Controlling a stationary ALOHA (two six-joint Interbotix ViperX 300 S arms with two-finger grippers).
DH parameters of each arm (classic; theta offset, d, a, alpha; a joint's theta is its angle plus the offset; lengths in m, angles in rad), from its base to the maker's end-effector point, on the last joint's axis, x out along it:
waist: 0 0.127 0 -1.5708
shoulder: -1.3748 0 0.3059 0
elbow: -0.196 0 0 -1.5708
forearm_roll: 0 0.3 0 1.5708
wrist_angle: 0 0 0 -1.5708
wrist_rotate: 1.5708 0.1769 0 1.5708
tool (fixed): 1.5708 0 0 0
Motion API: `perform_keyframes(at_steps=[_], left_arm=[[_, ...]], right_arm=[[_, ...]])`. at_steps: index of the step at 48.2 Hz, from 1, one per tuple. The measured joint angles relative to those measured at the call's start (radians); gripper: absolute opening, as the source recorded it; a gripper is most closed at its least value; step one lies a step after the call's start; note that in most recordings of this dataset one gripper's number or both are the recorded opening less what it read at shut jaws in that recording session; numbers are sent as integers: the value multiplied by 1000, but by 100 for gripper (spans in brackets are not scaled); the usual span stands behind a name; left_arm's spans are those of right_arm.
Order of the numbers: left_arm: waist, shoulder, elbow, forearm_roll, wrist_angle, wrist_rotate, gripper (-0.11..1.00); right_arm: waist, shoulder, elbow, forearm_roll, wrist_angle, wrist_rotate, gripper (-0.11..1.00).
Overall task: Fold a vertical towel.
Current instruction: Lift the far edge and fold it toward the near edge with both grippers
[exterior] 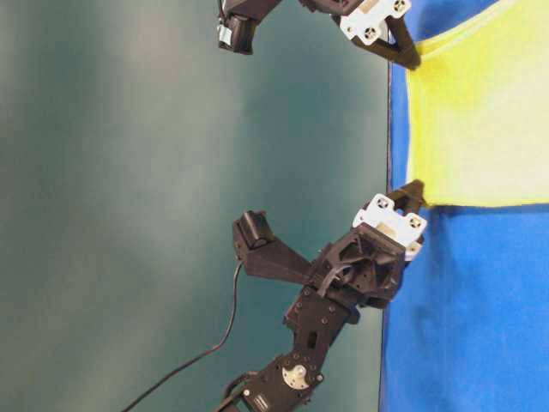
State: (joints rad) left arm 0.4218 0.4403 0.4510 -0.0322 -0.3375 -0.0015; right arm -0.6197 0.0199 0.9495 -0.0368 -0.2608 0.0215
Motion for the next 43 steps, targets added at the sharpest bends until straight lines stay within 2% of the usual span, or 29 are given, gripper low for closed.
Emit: perform_keyframes(at_steps=[15, 22, 30, 36, 43], left_arm=[[12, -3, -3, 0, 0, 5, 3], [14, -51, -2, 0, 6, 26, 3], [11, -121, 8, 0, 23, 72, 3], [-3, -160, 15, 0, 48, 81, 3], [-54, -222, 41, 0, 77, 95, 3]], right_arm=[[-9, -2, -12, 0, 2, 0, 6], [-11, -25, -12, 2, 8, 3, 6], [-14, -110, -12, 2, 44, 3, 6], [-11, -196, -6, 2, 98, 2, 6], [20, -296, 25, 2, 147, 6, 6]])
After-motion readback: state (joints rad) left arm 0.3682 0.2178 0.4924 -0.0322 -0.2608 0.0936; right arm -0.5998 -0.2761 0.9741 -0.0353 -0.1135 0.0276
